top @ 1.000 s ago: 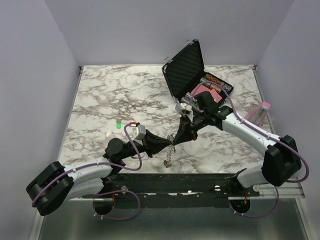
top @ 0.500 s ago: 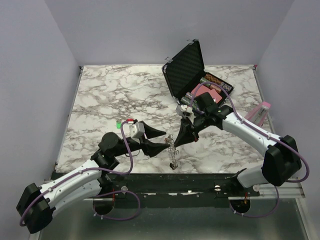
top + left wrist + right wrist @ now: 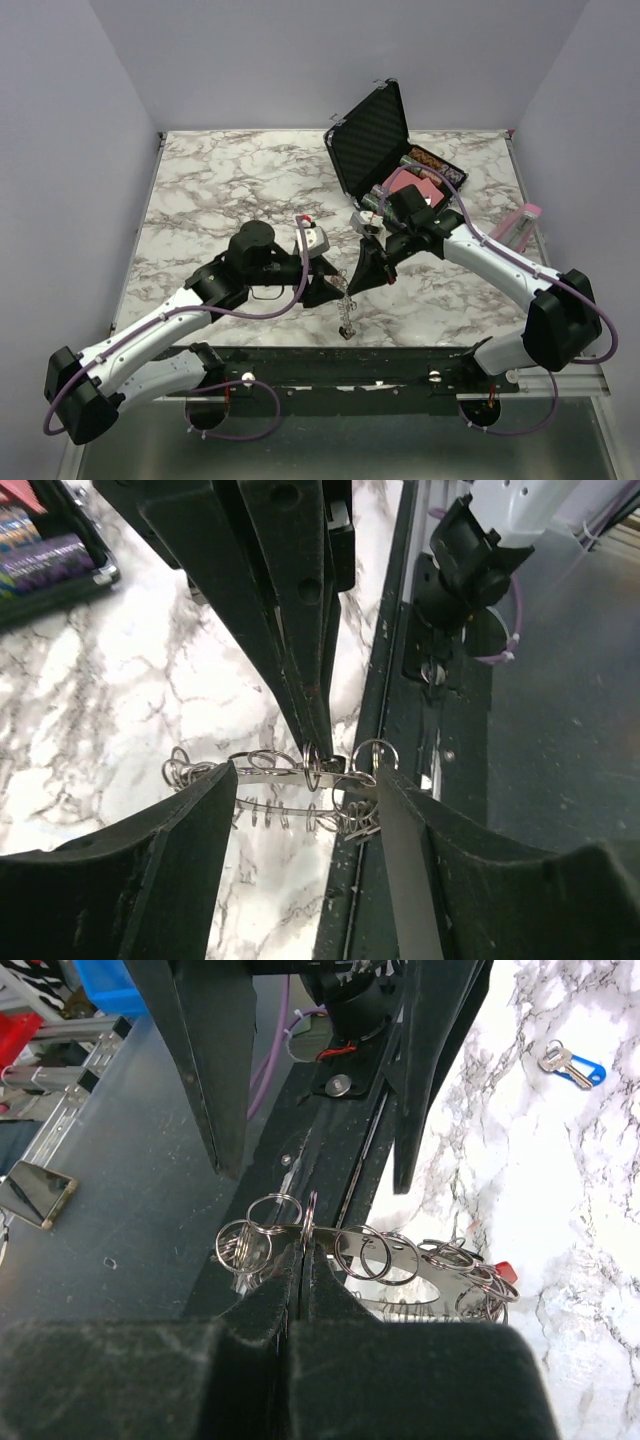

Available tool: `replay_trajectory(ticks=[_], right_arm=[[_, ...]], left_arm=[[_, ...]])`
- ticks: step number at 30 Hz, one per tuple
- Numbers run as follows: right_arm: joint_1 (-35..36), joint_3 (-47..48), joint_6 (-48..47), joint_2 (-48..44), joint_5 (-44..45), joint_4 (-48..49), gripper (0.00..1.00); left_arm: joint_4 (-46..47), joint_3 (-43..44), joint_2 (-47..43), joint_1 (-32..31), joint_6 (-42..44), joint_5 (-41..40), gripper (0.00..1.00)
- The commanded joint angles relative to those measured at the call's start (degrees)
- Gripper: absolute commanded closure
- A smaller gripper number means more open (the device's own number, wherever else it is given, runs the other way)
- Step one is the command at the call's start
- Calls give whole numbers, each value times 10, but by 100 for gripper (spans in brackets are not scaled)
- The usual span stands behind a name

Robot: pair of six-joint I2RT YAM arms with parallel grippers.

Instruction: Put the keys on the keyring

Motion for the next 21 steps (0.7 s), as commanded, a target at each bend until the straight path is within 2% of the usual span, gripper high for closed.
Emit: replay_trajectory(ticks=[1,9,16,21], right_arm=[[6,18,-7,6,-1,-11,100],[8,18,-8,6,-1,-11,100],[9,19,-8,6,-1,-12,100],[9,19,-8,7,-2,-12,100]], left_arm=[[-81,43,34,2,21,50,37],[-116,82,81,1,29,61,58],[-132,100,105,1,33,68,67],[-140,109,116,1,37,80,100]])
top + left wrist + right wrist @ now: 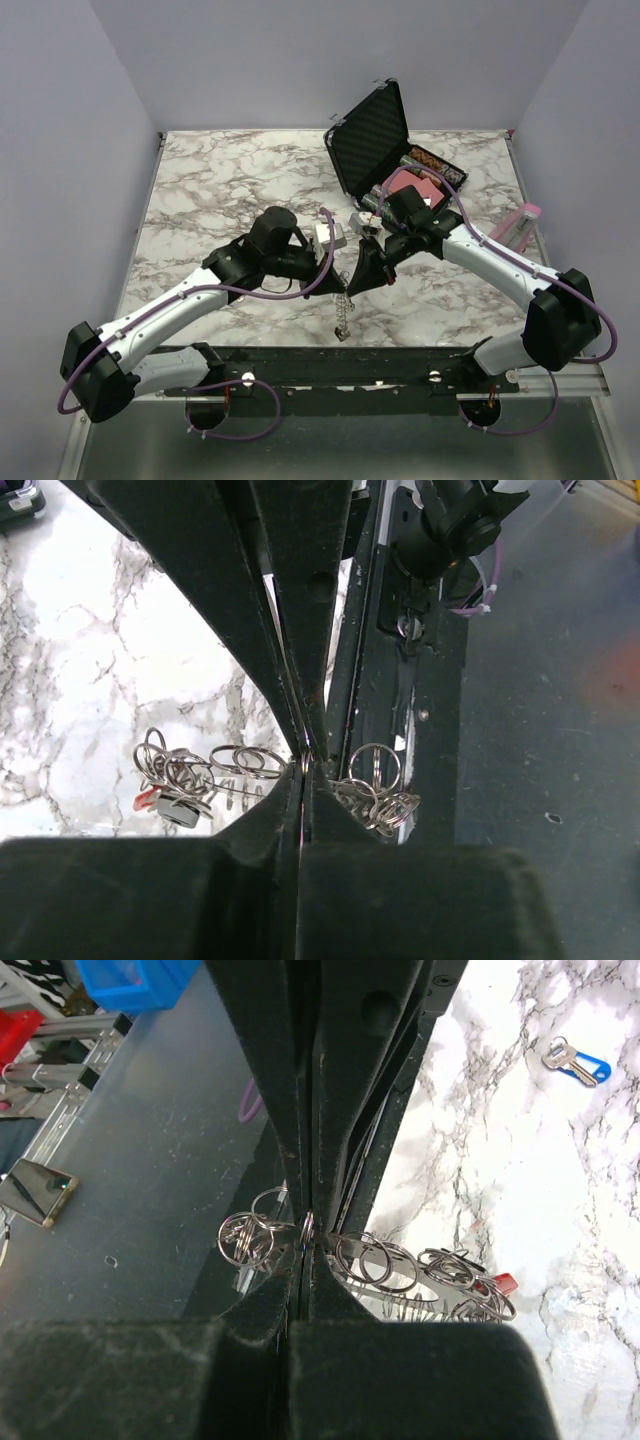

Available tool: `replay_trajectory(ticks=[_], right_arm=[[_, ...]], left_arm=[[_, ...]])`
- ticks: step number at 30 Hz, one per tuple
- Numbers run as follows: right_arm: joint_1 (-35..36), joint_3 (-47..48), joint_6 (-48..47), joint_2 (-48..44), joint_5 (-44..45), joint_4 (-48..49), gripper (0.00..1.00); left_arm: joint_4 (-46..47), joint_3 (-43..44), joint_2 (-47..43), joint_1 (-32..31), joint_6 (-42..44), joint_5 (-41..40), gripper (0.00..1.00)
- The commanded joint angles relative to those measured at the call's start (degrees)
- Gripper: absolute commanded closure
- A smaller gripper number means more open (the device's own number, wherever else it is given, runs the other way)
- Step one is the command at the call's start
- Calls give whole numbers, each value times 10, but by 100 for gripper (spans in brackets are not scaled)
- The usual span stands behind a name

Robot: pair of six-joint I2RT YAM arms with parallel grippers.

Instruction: Put the keys on the keyring

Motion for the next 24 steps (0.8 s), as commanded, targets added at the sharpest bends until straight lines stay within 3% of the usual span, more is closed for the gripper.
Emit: replay_trajectory(ticks=[1,5,9,17,24], right_arm=[[7,18,-6,5,-6,-11,100],[6,16,1,4,-10,-6,95],[7,14,15,4,-20,5,82],[7,6,44,8,-44,27,79],[9,-4,79,8,-53,57,74]], left_arm=[[-18,21,8,2,10,26,100],[20,-6,-18,2,-14,-8,100],[153,-94,-92,5,-80,-45,100],[424,-245,-158,6,-208,-93,100],[509,-286,-165,6,-237,-121,100]])
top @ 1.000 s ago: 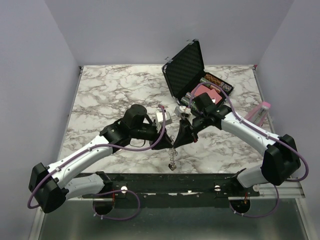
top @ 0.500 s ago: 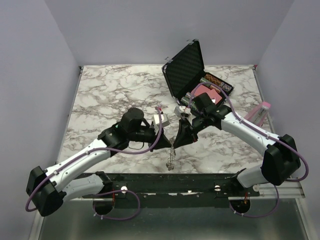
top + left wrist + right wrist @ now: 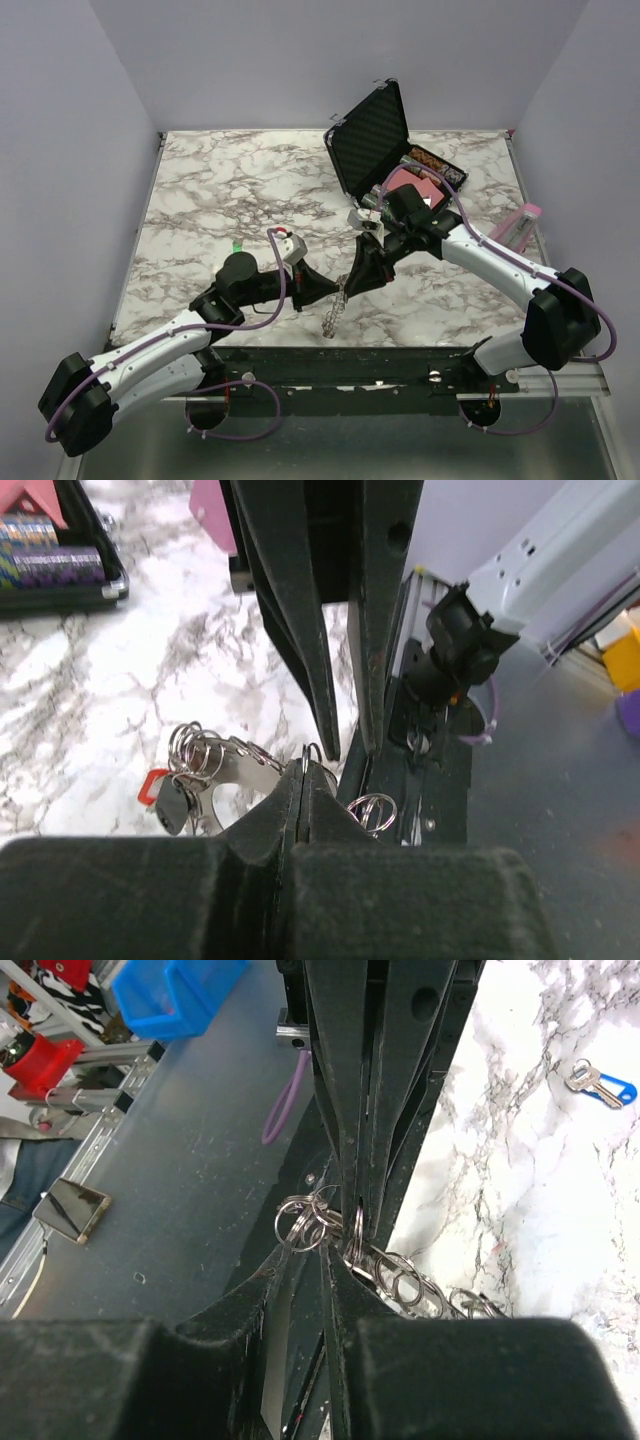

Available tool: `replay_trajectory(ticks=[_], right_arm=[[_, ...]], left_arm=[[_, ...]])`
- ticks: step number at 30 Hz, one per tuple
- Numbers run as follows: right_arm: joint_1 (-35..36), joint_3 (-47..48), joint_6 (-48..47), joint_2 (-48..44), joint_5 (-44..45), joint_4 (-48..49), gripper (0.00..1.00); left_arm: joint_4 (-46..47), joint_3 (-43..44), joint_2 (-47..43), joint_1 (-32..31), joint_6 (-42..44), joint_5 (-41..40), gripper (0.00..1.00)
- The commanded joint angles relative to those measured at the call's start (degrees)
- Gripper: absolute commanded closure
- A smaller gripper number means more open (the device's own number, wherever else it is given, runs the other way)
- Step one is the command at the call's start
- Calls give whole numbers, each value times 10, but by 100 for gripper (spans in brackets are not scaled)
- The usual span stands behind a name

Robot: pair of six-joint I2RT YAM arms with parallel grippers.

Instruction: Put the keys on the keyring

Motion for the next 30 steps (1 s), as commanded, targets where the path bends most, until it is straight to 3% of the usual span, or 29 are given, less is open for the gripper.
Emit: replay_trajectory(ticks=[1,9,21,26,30], right_arm=[[5,-4,30,5,-19,32,74],[5,0,50,2,-10,44,73],[-34,25,37,-17,-49,2,65],[-40,22,79,-18,-34,36,62],[-40,-7,188,-18,-19,136,62]], left_arm=[[151,-22,-20,2,-44,-34,100],[314,-90,-3,2,-101,-52,100],[598,-172,82,-2,-134,-86,100],[669,-169,130,-4,-146,-86,100],[682,-167,144,-6,-147,-86,100]])
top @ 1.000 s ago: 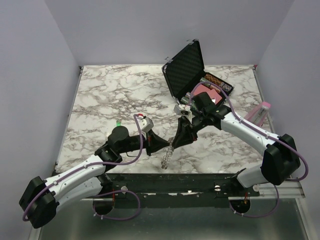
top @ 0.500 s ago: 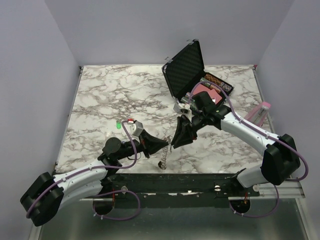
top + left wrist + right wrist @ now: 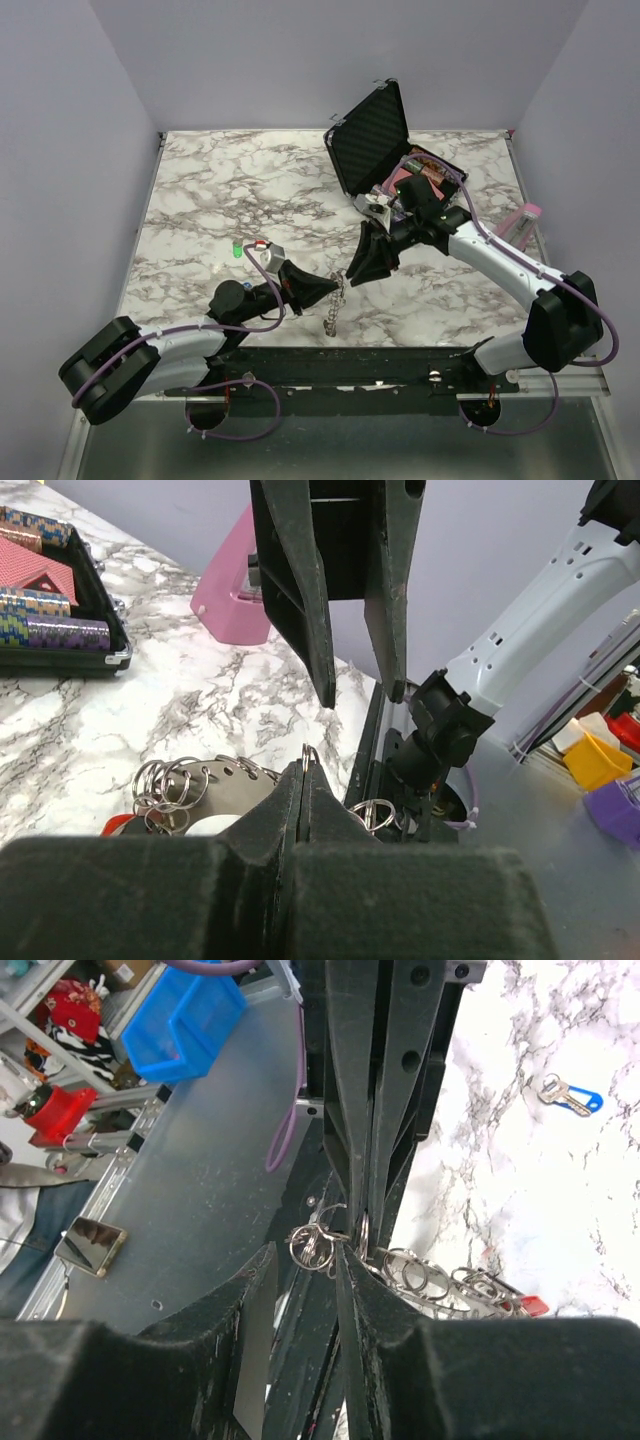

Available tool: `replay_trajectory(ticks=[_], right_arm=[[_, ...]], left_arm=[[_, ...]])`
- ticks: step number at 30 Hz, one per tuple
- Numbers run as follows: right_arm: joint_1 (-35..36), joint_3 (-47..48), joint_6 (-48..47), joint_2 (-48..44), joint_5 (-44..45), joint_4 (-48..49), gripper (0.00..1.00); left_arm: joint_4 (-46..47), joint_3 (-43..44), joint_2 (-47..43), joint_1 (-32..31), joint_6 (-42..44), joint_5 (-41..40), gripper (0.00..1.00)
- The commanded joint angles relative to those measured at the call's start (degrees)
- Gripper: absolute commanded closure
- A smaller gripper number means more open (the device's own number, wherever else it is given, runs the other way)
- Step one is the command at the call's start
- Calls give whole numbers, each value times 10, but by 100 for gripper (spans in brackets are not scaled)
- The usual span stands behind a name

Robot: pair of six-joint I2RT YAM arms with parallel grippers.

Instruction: Put the keys on the keyring

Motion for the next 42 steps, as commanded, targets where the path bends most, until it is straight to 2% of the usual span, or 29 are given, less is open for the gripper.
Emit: replay_trajectory(ticks=[1,6,21,33,40,42], right_arm=[[-1,-26,123,-9,13,117,63],[0,-42,151,-5,33,149,66],[28,-48,151,9,75,151,71],[28,-42,154,7,71,149,87],[27,-45,180,5,58,170,87],[27,-47,189,5,54,179,98]], left_arm=[[172,2,9,-5,-10,-12,100],[172,0,4,-4,-4,-18,100],[143,-6,-26,-4,16,-45,100],[104,-9,-54,-4,32,-48,100],[105,-9,-51,-5,30,-45,100],[107,-9,-51,-5,30,-47,100]])
